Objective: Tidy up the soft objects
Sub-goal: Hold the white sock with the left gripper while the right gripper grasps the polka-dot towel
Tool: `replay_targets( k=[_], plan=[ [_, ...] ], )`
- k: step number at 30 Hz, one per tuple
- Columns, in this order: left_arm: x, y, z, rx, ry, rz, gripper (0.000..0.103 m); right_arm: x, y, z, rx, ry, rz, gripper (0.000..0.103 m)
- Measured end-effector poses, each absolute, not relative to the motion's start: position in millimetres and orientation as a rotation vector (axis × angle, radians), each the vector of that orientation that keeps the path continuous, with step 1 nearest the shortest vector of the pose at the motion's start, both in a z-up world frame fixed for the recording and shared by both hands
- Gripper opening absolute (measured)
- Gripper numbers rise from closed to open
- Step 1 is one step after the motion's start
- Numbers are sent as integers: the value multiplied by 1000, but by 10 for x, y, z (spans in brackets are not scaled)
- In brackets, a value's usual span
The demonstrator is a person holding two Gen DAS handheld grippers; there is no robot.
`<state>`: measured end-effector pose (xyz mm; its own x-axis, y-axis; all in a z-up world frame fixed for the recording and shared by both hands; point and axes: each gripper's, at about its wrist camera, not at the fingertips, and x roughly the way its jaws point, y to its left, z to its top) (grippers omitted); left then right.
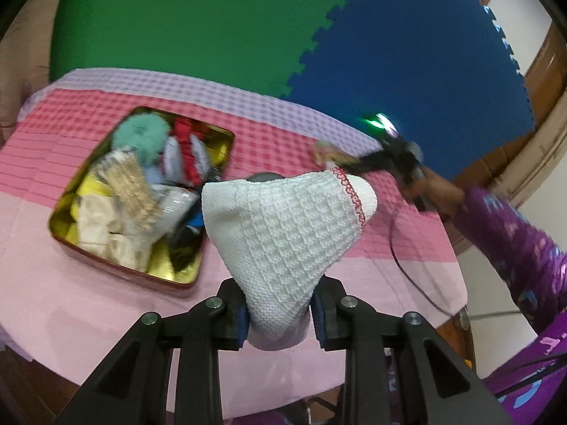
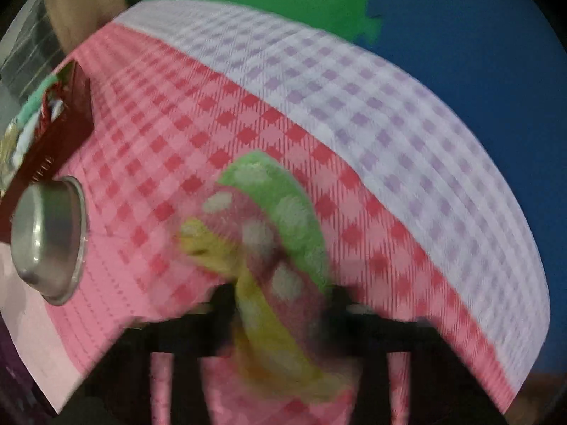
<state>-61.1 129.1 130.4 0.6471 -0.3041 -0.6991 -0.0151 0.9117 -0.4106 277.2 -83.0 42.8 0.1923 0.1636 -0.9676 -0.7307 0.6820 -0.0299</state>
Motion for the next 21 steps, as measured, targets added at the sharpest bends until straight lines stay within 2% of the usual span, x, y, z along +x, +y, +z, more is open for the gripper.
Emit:
replay_targets(
  k=[13,21],
  plan=[
    [-247,1538,1441,-189,854,-88,27,994,-1898,1083,180,1104,759,32],
    [446,1562,1172,-36,949,-31,27,417,-2089,1171,325,1063,750,32]
  ],
)
